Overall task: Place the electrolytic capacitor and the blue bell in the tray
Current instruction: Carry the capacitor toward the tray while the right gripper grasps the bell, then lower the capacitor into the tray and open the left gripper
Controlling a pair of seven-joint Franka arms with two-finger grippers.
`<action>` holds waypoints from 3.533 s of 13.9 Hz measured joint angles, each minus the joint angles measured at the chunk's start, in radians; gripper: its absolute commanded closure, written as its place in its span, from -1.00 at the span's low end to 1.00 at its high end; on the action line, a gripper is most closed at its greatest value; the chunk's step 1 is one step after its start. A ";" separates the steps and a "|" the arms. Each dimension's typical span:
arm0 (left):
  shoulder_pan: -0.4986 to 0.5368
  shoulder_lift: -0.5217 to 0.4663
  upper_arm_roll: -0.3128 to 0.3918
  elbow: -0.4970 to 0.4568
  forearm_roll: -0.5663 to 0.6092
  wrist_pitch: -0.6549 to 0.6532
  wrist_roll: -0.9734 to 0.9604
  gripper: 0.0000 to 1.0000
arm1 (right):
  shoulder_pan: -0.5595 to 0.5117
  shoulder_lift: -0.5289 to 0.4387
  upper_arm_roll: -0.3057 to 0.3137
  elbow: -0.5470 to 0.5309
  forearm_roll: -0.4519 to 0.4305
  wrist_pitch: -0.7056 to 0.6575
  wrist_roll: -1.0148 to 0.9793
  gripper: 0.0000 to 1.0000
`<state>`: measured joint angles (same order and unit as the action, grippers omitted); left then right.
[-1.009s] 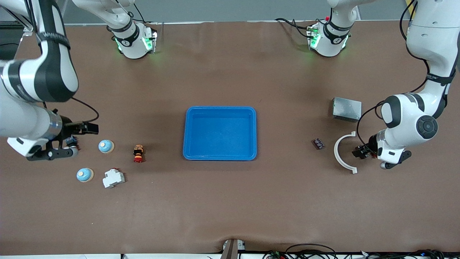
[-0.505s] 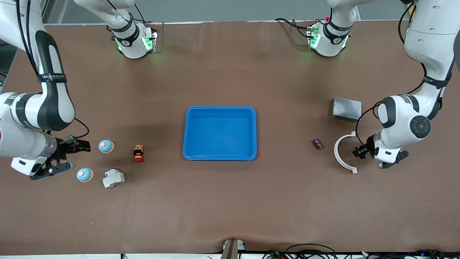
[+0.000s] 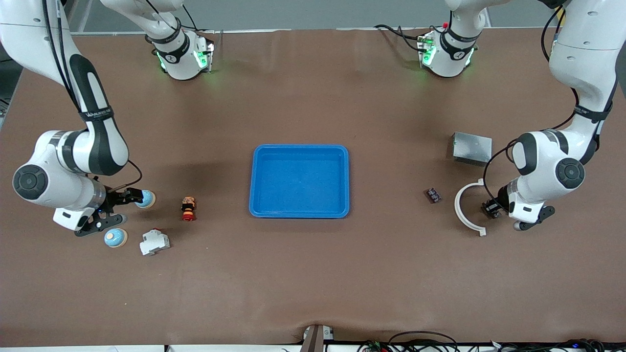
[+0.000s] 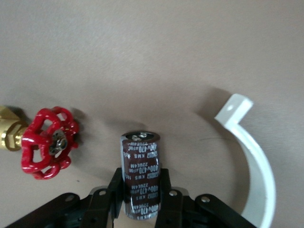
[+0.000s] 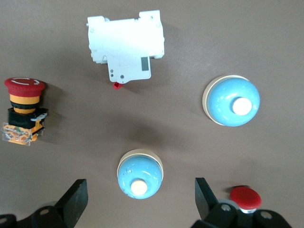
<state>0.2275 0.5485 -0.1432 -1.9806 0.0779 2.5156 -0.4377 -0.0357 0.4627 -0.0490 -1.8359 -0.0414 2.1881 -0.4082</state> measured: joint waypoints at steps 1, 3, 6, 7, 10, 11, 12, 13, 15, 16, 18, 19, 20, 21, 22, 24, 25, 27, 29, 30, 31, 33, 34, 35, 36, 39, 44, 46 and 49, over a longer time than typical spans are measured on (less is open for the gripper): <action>-0.002 -0.008 -0.005 0.006 0.000 -0.001 0.000 1.00 | 0.000 0.000 0.000 -0.013 0.000 0.011 -0.008 -1.00; -0.003 -0.043 -0.027 0.015 0.001 -0.030 0.000 1.00 | -0.001 0.000 -0.001 -0.050 0.000 0.063 -0.059 -1.00; -0.005 -0.101 -0.101 0.031 0.002 -0.131 -0.002 1.00 | -0.007 0.000 -0.005 -0.107 0.000 0.141 -0.119 -1.00; -0.007 -0.115 -0.127 0.037 0.002 -0.167 -0.007 1.00 | -0.008 0.000 -0.006 -0.119 0.000 0.149 -0.126 -1.00; -0.008 -0.143 -0.193 0.057 0.003 -0.247 -0.010 1.00 | -0.008 0.000 -0.006 -0.139 0.000 0.154 -0.136 -1.00; -0.009 -0.143 -0.227 0.066 0.003 -0.251 -0.010 1.00 | -0.008 0.000 -0.006 -0.144 0.000 0.154 -0.148 -1.00; -0.018 -0.142 -0.258 0.075 0.003 -0.254 -0.012 1.00 | -0.008 0.000 -0.006 -0.149 0.000 0.154 -0.158 -1.00; -0.039 -0.139 -0.278 0.084 0.003 -0.255 -0.027 1.00 | -0.008 0.000 -0.006 -0.152 0.000 0.154 -0.165 -1.00; -0.102 -0.135 -0.289 0.106 0.003 -0.255 -0.109 1.00 | -0.009 0.001 -0.006 -0.153 0.000 0.154 -0.170 -1.00; -0.141 -0.132 -0.292 0.123 0.003 -0.255 -0.161 1.00 | -0.009 0.002 -0.006 -0.154 0.000 0.154 -0.171 -1.00; -0.241 -0.118 -0.295 0.178 0.003 -0.278 -0.336 1.00 | -0.009 0.006 -0.007 -0.154 0.000 0.162 -0.178 -1.00; -0.289 -0.099 -0.295 0.221 0.003 -0.311 -0.445 1.00 | -0.009 0.009 -0.007 -0.155 0.000 0.167 -0.189 -1.00; -0.329 -0.075 -0.295 0.262 0.004 -0.342 -0.530 1.00 | -0.010 0.013 -0.008 -0.155 0.000 0.170 -0.199 -1.00; -0.360 -0.049 -0.294 0.296 0.005 -0.361 -0.588 1.00 | -0.012 0.017 -0.008 -0.156 0.000 0.171 -0.209 -1.00; -0.380 -0.027 -0.294 0.317 0.005 -0.368 -0.631 1.00 | -0.014 0.019 -0.009 -0.159 0.000 0.175 -0.213 -1.00; -0.408 -0.001 -0.294 0.335 0.008 -0.369 -0.699 1.00 | -0.015 0.020 -0.009 -0.178 0.000 0.207 -0.216 -1.00; -0.430 0.006 -0.293 0.341 0.011 -0.369 -0.738 1.00 | -0.016 0.021 -0.009 -0.196 0.000 0.237 -0.217 -1.00; -0.471 0.010 -0.290 0.356 0.015 -0.371 -0.808 1.00 | -0.016 0.022 -0.009 -0.238 0.000 0.289 -0.218 -1.00; -0.513 0.014 -0.288 0.359 0.015 -0.382 -0.885 1.00 | -0.016 0.023 -0.008 -0.261 0.000 0.307 -0.218 -1.00; -0.539 0.025 -0.287 0.359 0.019 -0.386 -0.930 1.00 | -0.016 0.023 -0.008 -0.264 0.000 0.311 -0.218 -1.00; -0.562 0.043 -0.285 0.358 0.029 -0.386 -0.971 1.00 | -0.016 0.023 -0.008 -0.266 0.000 0.317 -0.219 -1.00; -0.592 0.086 -0.284 0.358 0.048 -0.386 -1.009 1.00 | -0.016 0.027 -0.008 -0.267 0.000 0.331 -0.219 -1.00; -0.604 0.107 -0.284 0.359 0.051 -0.386 -1.018 1.00 | -0.016 0.031 -0.008 -0.267 0.000 0.336 -0.219 -1.00; -0.614 0.124 -0.284 0.359 0.052 -0.386 -1.034 1.00 | -0.016 0.035 -0.008 -0.267 0.000 0.340 -0.220 -1.00; -0.620 0.139 -0.284 0.360 0.053 -0.386 -1.059 1.00 | -0.016 0.037 -0.008 -0.267 0.000 0.343 -0.220 -1.00; -0.638 0.176 -0.284 0.361 0.053 -0.378 -1.104 1.00 | -0.016 0.039 -0.008 -0.267 0.000 0.348 -0.221 0.02; -0.644 0.193 -0.283 0.367 0.053 -0.374 -1.139 -1.00 | -0.016 0.039 -0.007 -0.265 0.000 0.348 -0.231 0.58; -0.643 0.192 -0.283 0.380 0.053 -0.374 -1.155 -1.00 | -0.016 0.037 -0.004 -0.261 0.000 0.328 -0.233 0.61; -0.624 0.171 -0.278 0.401 0.060 -0.379 -1.155 -1.00 | -0.006 0.001 0.004 -0.242 0.000 0.229 -0.231 0.66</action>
<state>-0.3967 0.7190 -0.4217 -1.5793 0.1381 2.1371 -1.5925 -0.0416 0.4638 -0.0455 -2.0783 -0.0414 2.4175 -0.6395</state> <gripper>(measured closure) 0.022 0.330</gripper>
